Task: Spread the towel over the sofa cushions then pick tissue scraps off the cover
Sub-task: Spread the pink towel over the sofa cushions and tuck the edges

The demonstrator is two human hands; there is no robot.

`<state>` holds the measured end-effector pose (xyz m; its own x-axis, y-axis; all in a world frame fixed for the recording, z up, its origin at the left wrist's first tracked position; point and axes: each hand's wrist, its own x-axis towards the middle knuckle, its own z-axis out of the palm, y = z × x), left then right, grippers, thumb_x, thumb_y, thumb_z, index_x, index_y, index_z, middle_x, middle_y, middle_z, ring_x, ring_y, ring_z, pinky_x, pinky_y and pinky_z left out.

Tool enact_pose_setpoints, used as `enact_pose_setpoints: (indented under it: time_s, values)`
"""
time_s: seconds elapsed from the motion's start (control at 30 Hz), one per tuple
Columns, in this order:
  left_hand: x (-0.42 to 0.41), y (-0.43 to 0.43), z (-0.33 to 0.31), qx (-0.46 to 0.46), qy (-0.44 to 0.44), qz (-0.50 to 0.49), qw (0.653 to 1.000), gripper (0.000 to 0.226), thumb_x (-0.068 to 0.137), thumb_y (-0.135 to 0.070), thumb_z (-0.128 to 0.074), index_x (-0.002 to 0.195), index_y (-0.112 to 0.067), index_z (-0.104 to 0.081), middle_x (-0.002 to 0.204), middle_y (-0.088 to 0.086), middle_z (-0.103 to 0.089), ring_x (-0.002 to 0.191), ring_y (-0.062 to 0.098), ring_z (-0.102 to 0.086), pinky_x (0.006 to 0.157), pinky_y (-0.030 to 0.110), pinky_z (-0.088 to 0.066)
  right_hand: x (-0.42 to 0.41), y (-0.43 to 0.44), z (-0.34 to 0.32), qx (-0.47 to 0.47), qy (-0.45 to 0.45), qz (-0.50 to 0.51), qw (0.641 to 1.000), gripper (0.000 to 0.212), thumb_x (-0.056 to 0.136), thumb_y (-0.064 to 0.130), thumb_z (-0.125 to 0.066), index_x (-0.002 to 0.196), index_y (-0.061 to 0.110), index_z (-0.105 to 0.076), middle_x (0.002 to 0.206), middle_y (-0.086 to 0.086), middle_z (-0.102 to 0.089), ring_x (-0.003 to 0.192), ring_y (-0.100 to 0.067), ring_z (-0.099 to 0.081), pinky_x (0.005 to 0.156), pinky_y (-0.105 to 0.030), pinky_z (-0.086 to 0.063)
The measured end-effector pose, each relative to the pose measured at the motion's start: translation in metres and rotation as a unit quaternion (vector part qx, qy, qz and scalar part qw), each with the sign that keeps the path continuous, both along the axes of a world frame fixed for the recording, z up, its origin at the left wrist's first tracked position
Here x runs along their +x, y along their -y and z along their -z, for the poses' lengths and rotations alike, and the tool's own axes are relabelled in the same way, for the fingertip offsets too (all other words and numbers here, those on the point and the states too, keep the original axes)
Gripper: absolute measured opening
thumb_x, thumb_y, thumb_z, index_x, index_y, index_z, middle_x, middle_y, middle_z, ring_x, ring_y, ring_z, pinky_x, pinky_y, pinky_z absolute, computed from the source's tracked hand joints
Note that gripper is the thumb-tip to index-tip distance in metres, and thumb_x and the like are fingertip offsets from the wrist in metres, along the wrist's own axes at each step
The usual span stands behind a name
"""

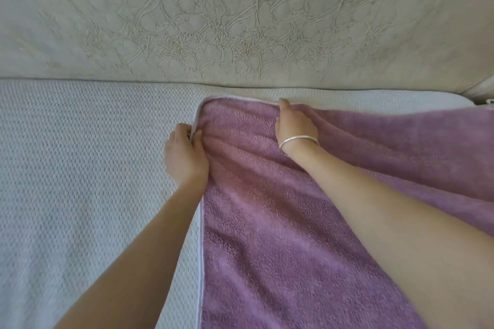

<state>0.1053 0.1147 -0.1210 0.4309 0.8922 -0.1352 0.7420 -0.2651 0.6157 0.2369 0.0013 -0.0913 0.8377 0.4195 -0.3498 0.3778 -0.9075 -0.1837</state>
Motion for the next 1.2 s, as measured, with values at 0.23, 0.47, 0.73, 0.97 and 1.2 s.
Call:
enact_pose_setpoints:
  time_s: [0.23, 0.47, 0.73, 0.97, 1.2]
  values:
    - [0.014, 0.002, -0.004, 0.028, 0.033, -0.019, 0.999, 0.022, 0.094, -0.021, -0.047, 0.097, 0.000, -0.054, 0.100, 0.017, -0.061, 0.090, 0.031, -0.055, 0.070, 0.036, -0.038, 0.022, -0.016, -0.003, 0.017, 0.063, -0.010, 0.998, 0.036, 0.093, -0.003, -0.031, 0.128, 0.001, -0.035, 0.110, -0.023, -0.067, 0.102, -0.038, -0.064, 0.077, -0.042, -0.051]
    - [0.030, 0.004, 0.013, 0.104, 0.027, -0.001, 0.994, 0.014, 0.091, -0.009, -0.049, 0.097, 0.003, -0.054, 0.099, 0.022, -0.058, 0.091, 0.035, -0.054, 0.078, 0.044, -0.041, 0.029, -0.019, 0.018, 0.066, 0.047, -0.062, 0.995, 0.031, 0.095, -0.001, -0.031, 0.125, 0.001, -0.038, 0.120, -0.021, -0.059, 0.110, -0.034, -0.059, 0.082, -0.042, -0.048]
    - [0.035, 0.005, 0.032, 0.221, -0.033, 0.111, 0.968, 0.046, 0.087, -0.007, -0.038, 0.130, -0.019, -0.048, 0.138, 0.013, -0.049, 0.113, 0.038, -0.052, 0.088, 0.049, -0.043, 0.024, -0.017, 0.051, 0.057, 0.115, -0.121, 0.984, 0.043, 0.095, 0.013, -0.029, 0.135, 0.020, -0.041, 0.146, -0.004, -0.037, 0.137, -0.023, -0.028, 0.108, -0.039, -0.021]
    - [0.037, -0.004, 0.044, 0.182, -0.095, 0.137, 0.969, 0.048, 0.093, -0.008, -0.036, 0.140, -0.019, -0.035, 0.152, 0.001, -0.029, 0.136, 0.028, -0.028, 0.104, 0.039, -0.011, 0.028, -0.020, 0.055, 0.031, 0.067, -0.140, 0.987, 0.049, 0.097, 0.009, -0.027, 0.144, 0.022, -0.027, 0.156, -0.002, -0.024, 0.146, -0.017, -0.013, 0.117, -0.044, -0.007]
    - [0.041, -0.005, 0.033, 0.121, -0.086, 0.128, 0.980, 0.057, 0.089, -0.030, -0.030, 0.143, -0.015, -0.026, 0.155, 0.008, -0.019, 0.141, 0.027, -0.019, 0.113, 0.045, -0.013, 0.021, -0.023, 0.031, 0.005, 0.027, -0.122, 0.992, 0.051, 0.097, 0.006, -0.026, 0.146, 0.017, -0.019, 0.159, -0.004, -0.011, 0.147, -0.021, -0.005, 0.119, -0.045, -0.008]
